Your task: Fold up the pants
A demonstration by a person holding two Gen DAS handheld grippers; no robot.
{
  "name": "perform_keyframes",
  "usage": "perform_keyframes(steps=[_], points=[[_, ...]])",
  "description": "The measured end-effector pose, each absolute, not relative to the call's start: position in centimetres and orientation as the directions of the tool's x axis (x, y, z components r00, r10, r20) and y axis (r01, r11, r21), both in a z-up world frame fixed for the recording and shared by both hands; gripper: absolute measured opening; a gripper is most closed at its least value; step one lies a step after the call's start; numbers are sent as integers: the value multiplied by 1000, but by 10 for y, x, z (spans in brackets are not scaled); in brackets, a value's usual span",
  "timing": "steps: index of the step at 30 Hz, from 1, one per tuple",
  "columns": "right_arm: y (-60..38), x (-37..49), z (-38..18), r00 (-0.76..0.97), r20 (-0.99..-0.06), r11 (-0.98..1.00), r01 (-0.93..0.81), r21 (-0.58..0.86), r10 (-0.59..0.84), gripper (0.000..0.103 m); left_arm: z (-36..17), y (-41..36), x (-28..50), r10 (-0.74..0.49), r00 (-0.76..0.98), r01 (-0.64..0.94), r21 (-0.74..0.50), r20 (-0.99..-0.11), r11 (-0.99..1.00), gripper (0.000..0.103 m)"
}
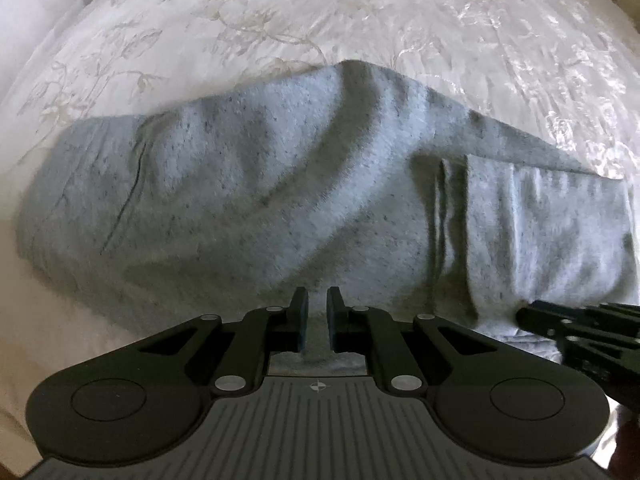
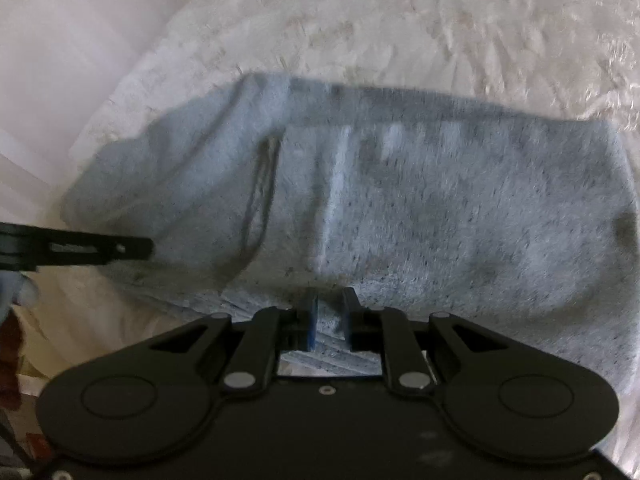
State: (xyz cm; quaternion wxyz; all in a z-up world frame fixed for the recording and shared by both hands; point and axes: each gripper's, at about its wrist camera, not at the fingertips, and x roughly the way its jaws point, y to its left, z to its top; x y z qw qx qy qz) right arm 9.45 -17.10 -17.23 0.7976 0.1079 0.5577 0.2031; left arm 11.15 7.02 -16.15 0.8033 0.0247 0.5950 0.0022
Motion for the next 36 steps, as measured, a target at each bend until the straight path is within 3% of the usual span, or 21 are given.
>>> perform_keyframes(steps=[4,10,19,26,29,36], points=[[-159,102,-170,298,-878,927,-147,345,374,16,-156,94,114,3,315,58,22,-949,998,11],[-140,119,-125,462,-796,916,-109,386,391,16,-155,147,121,-6,347,16,-1,-938,1000,11],[-60,197,-134,495,-765,906,-135,401,413,16,-160,212,131,-62,341,-16,-71,-938,997,14],[-23,259,-176,441,-837,944,-96,315,324,12,-152,238,130,-133,381,24,-134,-915,991,44],[-20,274,-184,441,-848,954,-81,288,294,9,-146,248,126,-131,411,27,-132,-902,991,64],[-16,242,-162,472,-820,942,-78,327,324,16,-133,277,124,-102,467,-13,-122,-879,992,74]])
